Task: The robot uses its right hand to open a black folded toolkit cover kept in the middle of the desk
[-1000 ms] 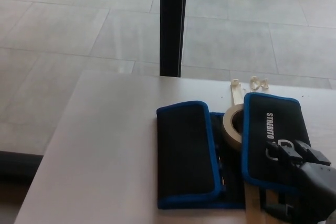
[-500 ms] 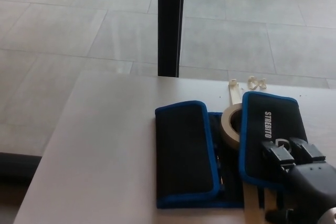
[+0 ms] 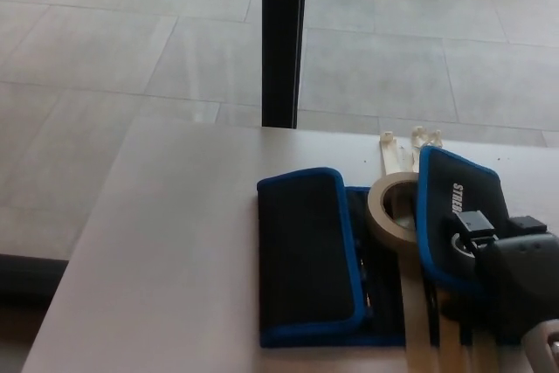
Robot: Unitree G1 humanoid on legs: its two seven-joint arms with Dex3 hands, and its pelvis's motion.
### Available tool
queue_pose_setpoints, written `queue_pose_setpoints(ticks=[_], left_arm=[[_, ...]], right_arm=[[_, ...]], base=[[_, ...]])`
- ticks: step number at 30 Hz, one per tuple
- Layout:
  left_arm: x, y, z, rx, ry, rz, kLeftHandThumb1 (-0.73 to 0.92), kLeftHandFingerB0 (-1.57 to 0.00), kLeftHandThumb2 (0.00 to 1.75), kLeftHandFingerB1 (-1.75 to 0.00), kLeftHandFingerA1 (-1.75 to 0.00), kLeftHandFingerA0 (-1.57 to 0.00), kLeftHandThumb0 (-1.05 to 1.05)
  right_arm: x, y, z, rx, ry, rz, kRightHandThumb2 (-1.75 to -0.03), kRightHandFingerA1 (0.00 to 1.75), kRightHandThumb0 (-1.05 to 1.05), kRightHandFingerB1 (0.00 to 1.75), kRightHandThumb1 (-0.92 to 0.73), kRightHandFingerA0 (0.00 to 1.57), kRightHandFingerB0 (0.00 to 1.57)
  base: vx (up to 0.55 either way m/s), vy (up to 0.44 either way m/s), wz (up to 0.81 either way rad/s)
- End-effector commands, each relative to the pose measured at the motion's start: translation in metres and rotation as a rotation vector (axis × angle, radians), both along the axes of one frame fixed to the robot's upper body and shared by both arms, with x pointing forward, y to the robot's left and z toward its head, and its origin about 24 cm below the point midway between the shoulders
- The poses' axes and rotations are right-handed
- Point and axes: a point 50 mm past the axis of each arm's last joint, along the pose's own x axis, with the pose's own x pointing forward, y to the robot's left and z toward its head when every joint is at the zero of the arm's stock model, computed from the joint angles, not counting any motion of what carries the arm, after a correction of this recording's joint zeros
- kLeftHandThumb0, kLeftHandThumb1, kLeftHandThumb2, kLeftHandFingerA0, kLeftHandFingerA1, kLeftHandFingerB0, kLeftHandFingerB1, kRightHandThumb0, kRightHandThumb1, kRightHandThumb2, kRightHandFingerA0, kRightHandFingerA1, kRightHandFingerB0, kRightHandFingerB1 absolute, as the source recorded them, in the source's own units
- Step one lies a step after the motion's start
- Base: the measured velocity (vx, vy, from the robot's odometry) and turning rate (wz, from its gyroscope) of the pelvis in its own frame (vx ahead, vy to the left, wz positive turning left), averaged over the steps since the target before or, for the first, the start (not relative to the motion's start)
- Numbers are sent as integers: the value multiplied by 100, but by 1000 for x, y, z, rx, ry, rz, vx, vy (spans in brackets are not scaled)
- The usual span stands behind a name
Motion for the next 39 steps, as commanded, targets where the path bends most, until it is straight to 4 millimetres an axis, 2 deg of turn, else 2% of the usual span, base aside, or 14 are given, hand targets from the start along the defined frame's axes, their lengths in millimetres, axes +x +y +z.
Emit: queue_pose_setpoints(ticks=[1,8,11,17,18,19,23,24,25,26,29,30,31,39], left_arm=[[-1,7,7,5,-17,31,49,-35,89,-59,-67,-32,-61],[3,6,7,3,-30,23,50,-33,89,-59,-68,-34,-59],[5,6,8,9,-29,26,50,-36,90,-59,-68,-36,-58],[5,5,8,28,-16,4,66,-41,59,-52,-73,-39,-51],[6,6,9,22,-16,5,66,-42,59,-52,-72,-40,-50],[5,7,10,17,-18,7,67,-39,59,-52,-71,-37,-51],[2,8,9,12,-22,24,67,-36,59,-52,-70,-36,-52],[3,8,9,14,-21,20,50,-28,92,-58,-71,-39,-57],[3,8,9,14,-19,21,50,-30,92,-58,-70,-39,-56],[2,8,9,28,5,-2,67,-36,60,-54,-76,-39,-54],[3,7,9,24,3,2,68,-34,60,-52,-70,-36,-52],[3,7,9,7,-19,20,49,-26,94,-58,-71,-40,-50],[3,8,9,7,-16,30,66,-35,59,-54,-74,-39,-54],[4,9,11,21,-2,22,66,-36,60,-53,-72,-42,-55]], right_arm=[[3,-9,1,-2,-247,-55,-64,151,-43,50,-65,87,41],[-2,-22,-11,34,-186,-86,-65,175,-28,50,-69,98,53],[0,-22,-6,108,-199,-121,-62,175,-35,65,-71,91,84],[2,-39,8,379,-204,-231,-68,171,-31,107,-70,93,80],[-1,-52,14,402,-213,-257,-99,133,-37,107,-55,117,83],[-2,-55,16,406,-202,-262,-65,171,-34,89,-68,92,81],[-8,-76,28,432,-224,-275,-85,166,-30,126,-60,107,76],[-15,-90,34,504,-252,-304,-86,168,-28,129,-56,102,79],[-18,-96,35,528,-263,-329,-87,165,-29,124,-65,93,80],[-22,-102,38,548,-273,-331,-87,164,-27,120,-64,92,80],[-35,-123,41,769,-322,-436,-86,162,-33,112,-65,96,90],[-39,-130,42,856,-359,-480,-89,158,-30,105,-61,95,93],[-43,-135,42,939,-376,-529,-89,155,-32,104,-62,97,95],[-75,-168,19,1213,-355,-750,-98,143,-29,96,-51,98,95]], base=[[0,0,0],[0,0,0],[0,0,0],[0,0,0],[0,0,0],[0,0,0],[0,0,0],[0,0,0],[0,0,0],[0,0,0],[0,0,0],[0,0,0],[0,0,0],[0,0,0]])
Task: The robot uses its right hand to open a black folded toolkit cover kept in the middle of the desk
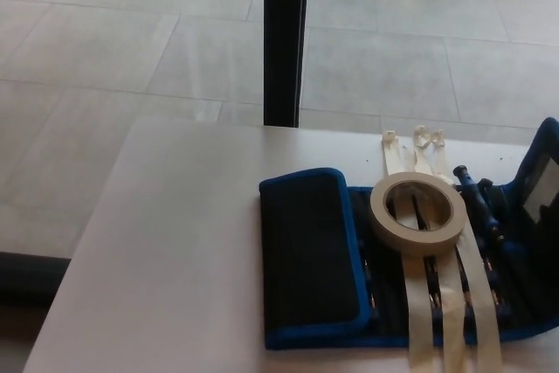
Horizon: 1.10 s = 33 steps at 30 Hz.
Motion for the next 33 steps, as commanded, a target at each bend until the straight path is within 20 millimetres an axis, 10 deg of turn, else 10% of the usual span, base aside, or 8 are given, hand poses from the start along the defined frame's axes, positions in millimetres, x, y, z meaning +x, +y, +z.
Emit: queue_pose_setpoints(ticks=[1,7,16,18,19,23,31,33], left_arm=[[-3,9,8,21,18,31,64,-36,61,-54,-73,-43,-56],[-1,9,9,20,9,17,50,-29,94,-58,-70,-41,-52],[-2,10,9,15,11,31,66,-34,59,-52,-69,-37,-53],[-1,10,9,19,16,26,66,-35,59,-52,-70,-40,-53],[-1,10,9,21,19,26,68,-34,59,-53,-71,-39,-52],[-2,10,9,10,6,41,64,-33,59,-54,-74,-40,-55],[-4,13,11,29,16,20,67,-36,59,-54,-72,-39,-53],[-5,14,12,31,15,17,67,-35,59,-54,-72,-37,-54]], right_arm=[[-45,-57,-13,572,-98,-246,-94,139,-29,97,-56,91,92],[-88,-80,-60,653,137,-432,-80,122,-35,75,-61,91,85],[-91,-94,-64,1013,75,-588,-63,90,-41,58,-69,87,28],[-85,-99,-49,1044,-13,-525,-64,133,-54,40,-72,67,4],[-83,-103,-41,1014,-25,-509,-66,158,-55,111,-71,77,35],[-73,-117,7,889,-113,-432,-64,127,-44,31,-71,54,8],[-80,-167,96,752,-293,-447,-93,121,-61,62,-43,95,17],[-101,-186,100,743,-343,-564,-62,141,-72,68,-65,67,15]], base=[[0,0,0],[0,0,0],[0,0,0],[0,0,0],[0,0,0],[0,0,0],[0,0,0],[0,0,0]])
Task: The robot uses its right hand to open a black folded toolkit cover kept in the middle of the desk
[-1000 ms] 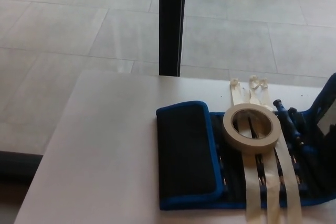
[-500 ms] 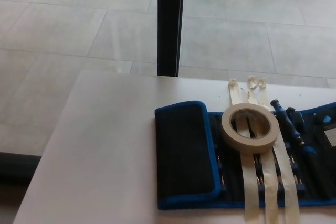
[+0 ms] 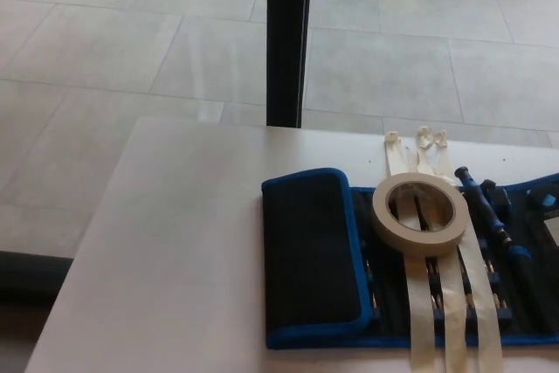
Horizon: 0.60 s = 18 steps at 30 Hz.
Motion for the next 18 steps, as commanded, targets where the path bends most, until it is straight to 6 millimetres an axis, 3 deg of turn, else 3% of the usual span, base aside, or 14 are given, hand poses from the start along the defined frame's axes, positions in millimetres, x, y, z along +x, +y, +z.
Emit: queue_pose_setpoints(ticks=[1,2,3,4,5,6,7,8,9,13,14,15,16,18], left_arm=[[-7,14,11,31,20,20,67,-35,59,-54,-72,-37,-54],[-7,14,11,30,19,20,67,-35,59,-54,-72,-37,-54],[-7,14,10,34,30,36,65,-38,60,-54,-72,-42,-54],[-8,14,10,35,31,36,65,-38,59,-53,-70,-41,-54],[-8,14,10,35,31,35,65,-38,59,-53,-70,-41,-54],[-9,14,10,35,32,29,66,-37,59,-54,-72,-39,-54],[-9,14,10,35,32,26,66,-37,59,-54,-72,-39,-54],[-8,12,9,35,35,19,67,-35,59,-53,-71,-38,-54],[-8,12,9,35,35,23,67,-36,59,-54,-71,-39,-54],[-9,12,8,29,33,32,65,-36,59,-52,-70,-39,-54],[-8,11,7,31,37,23,65,-32,60,-52,-73,-39,-55],[-8,11,7,32,32,29,66,-35,60,-53,-74,-41,-54],[-8,11,7,36,37,21,65,-35,60,-53,-73,-40,-55],[-8,12,8,32,32,25,67,-36,59,-53,-71,-40,-54]], right_arm=[[-31,-53,58,133,-169,-135,-62,141,-72,68,-65,67,15],[-31,-53,59,135,-170,-135,-62,141,-72,68,-65,67,15],[-49,-63,50,170,-193,-200,-65,153,-76,72,-69,91,13],[-64,-68,35,238,-241,-248,-63,140,-77,68,-70,62,5],[-66,-68,34,247,-248,-254,-63,140,-77,68,-70,62,5],[-76,-70,22,295,-271,-317,-103,118,-81,60,-55,66,0],[-81,-70,17,316,-282,-344,-103,118,-81,60,-55,66,0],[-96,-69,-3,403,-385,-461,-98,136,-82,56,-49,98,0],[-100,-66,-13,400,-383,-497,-66,169,-78,67,-73,86,0],[-108,-54,-45,493,-437,-614,-79,174,-71,37,-76,77,0],[-110,-50,-51,504,-434,-610,-78,149,-73,14,-79,47,0],[-111,-46,-58,517,-443,-623,-109,93,-73,42,-67,35,0],[-110,-43,-64,526,-440,-634,-75,110,-67,30,-80,17,0],[-109,-37,-72,546,-439,-650,-74,163,-67,54,-77,54,0]], base=[[0,0,0],[0,0,0],[0,0,0],[0,0,0],[0,0,8],[0,0,0],[0,0,0],[0,0,0],[0,0,0],[0,0,0],[0,0,0],[0,0,0],[0,0,0],[0,0,0]])
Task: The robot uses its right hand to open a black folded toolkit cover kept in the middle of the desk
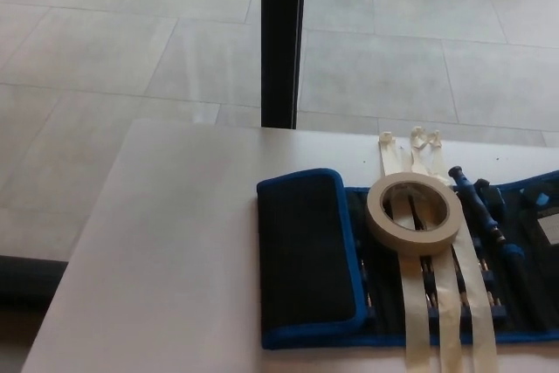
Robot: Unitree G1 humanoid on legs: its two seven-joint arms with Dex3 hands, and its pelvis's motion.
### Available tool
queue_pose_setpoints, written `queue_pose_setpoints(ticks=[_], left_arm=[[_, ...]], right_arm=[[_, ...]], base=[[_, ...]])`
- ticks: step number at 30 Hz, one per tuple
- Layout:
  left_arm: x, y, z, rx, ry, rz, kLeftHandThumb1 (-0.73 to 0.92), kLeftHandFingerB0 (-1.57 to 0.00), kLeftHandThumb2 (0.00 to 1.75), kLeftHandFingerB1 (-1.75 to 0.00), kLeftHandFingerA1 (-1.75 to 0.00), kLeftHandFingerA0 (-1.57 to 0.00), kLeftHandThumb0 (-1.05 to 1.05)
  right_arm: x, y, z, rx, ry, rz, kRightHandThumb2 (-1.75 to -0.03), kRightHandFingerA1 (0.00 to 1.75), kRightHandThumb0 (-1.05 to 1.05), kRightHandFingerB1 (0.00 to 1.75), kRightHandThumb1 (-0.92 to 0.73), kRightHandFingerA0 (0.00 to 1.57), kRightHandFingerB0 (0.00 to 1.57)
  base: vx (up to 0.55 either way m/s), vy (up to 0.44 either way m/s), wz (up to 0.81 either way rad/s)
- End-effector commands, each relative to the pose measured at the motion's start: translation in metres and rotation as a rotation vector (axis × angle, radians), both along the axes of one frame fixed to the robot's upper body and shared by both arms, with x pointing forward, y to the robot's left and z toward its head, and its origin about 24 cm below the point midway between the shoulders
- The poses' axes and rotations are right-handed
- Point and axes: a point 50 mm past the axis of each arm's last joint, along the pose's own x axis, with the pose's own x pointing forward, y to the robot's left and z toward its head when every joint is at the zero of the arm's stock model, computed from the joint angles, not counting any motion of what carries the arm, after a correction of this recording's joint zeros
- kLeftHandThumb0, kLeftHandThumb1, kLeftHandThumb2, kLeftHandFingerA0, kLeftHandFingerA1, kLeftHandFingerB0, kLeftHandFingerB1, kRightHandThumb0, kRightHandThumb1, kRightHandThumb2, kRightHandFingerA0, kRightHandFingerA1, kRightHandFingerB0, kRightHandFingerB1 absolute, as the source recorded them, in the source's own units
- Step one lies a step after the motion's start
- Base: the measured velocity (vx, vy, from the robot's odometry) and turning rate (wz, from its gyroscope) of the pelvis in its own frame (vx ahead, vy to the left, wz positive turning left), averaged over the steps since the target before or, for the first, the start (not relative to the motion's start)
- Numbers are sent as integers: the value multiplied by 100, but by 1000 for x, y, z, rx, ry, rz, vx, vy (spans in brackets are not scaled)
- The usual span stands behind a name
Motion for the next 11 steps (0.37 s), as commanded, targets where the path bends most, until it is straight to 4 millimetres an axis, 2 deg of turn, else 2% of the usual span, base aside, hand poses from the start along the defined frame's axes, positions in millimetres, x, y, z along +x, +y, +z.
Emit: queue_pose_setpoints(ticks=[1,2,3,4,5,7,8,9,10,11], left_arm=[[-5,10,8,27,24,25,67,-36,59,-53,-71,-40,-54],[-5,10,7,20,22,40,67,-38,60,-53,-73,-43,-54],[-5,10,7,16,15,52,64,-36,59,-54,-73,-42,-54],[-5,10,8,20,15,56,50,-36,89,-60,-72,-47,-56],[-5,11,8,22,18,50,65,-37,60,-54,-73,-44,-55],[-6,11,8,19,24,38,65,-37,60,-54,-73,-44,-55],[-6,11,8,23,26,33,66,-38,60,-53,-74,-44,-54],[-7,10,7,23,24,42,65,-39,59,-55,-75,-43,-53],[-8,10,6,19,19,43,65,-36,59,-53,-72,-40,-53],[-8,10,6,19,19,43,65,-36,59,-53,-72,-40,-53]], right_arm=[[-11,16,-31,102,-112,-165,-74,163,-67,54,-77,54,0],[-12,17,-35,97,-91,-139,-71,149,-69,62,-79,48,0],[-12,18,-36,92,-94,-136,-107,122,-76,63,-53,79,2],[-10,20,-37,83,-119,-127,-77,153,-70,76,-72,68,0],[-9,22,-39,75,-134,-114,-76,155,-69,86,-71,74,3],[-12,25,-41,65,-141,-105,-76,155,-69,86,-71,74,3],[-11,26,-43,71,-142,-97,-76,146,-69,86,-70,52,6],[-13,29,-52,84,-108,-70,-74,150,-67,78,-70,63,11],[-12,32,-55,89,-103,-72,-77,162,-67,95,-65,81,14],[-12,32,-55,89,-103,-72,-77,162,-67,95,-65,81,14]], base=[[0,0,0],[0,0,0],[0,0,0],[0,0,0],[0,0,0],[0,0,0],[0,0,0],[0,0,0],[0,0,0],[0,0,0]])
